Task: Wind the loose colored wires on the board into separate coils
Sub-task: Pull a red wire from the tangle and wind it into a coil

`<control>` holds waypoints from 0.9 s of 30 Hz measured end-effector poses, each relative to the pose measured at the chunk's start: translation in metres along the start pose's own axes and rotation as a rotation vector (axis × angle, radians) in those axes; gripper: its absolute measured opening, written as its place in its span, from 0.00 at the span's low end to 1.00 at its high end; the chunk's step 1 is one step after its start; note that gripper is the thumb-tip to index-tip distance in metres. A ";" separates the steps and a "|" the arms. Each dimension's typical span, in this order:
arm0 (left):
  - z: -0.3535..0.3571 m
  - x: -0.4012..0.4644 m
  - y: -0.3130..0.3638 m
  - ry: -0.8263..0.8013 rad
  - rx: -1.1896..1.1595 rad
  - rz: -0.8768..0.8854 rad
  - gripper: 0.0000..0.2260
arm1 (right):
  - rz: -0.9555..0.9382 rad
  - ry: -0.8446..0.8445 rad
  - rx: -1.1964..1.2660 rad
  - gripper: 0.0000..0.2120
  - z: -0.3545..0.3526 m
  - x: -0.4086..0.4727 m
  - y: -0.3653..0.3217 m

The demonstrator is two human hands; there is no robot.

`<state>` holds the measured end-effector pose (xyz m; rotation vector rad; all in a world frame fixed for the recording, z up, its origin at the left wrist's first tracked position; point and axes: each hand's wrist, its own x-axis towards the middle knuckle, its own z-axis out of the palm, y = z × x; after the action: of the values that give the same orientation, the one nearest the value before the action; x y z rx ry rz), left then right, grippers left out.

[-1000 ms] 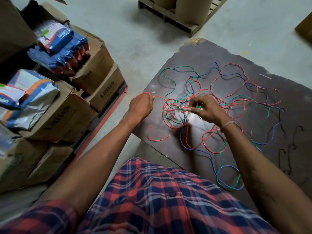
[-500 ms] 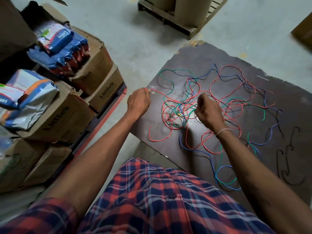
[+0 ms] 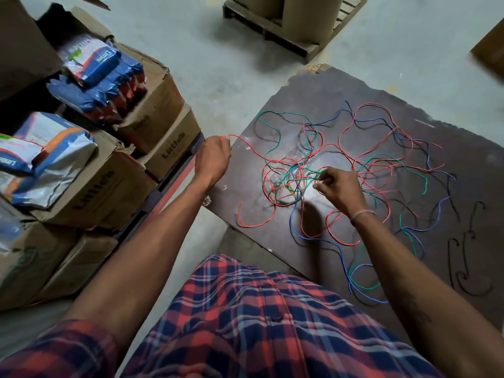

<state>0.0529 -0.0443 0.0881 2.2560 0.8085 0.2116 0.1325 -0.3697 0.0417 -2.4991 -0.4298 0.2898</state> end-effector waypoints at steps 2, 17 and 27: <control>-0.002 -0.003 0.000 -0.060 -0.165 -0.040 0.19 | 0.004 0.023 -0.016 0.06 0.005 -0.001 0.003; -0.034 0.006 0.023 -0.068 -1.230 -0.441 0.16 | 0.233 -0.132 -0.337 0.17 0.020 -0.008 -0.004; -0.015 -0.035 0.034 -0.320 -1.064 -0.342 0.14 | 0.172 0.108 -0.286 0.15 -0.006 0.001 -0.070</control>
<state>0.0364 -0.0748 0.1250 1.0984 0.6603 0.0768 0.1184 -0.3178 0.0866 -2.8224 -0.2247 0.1686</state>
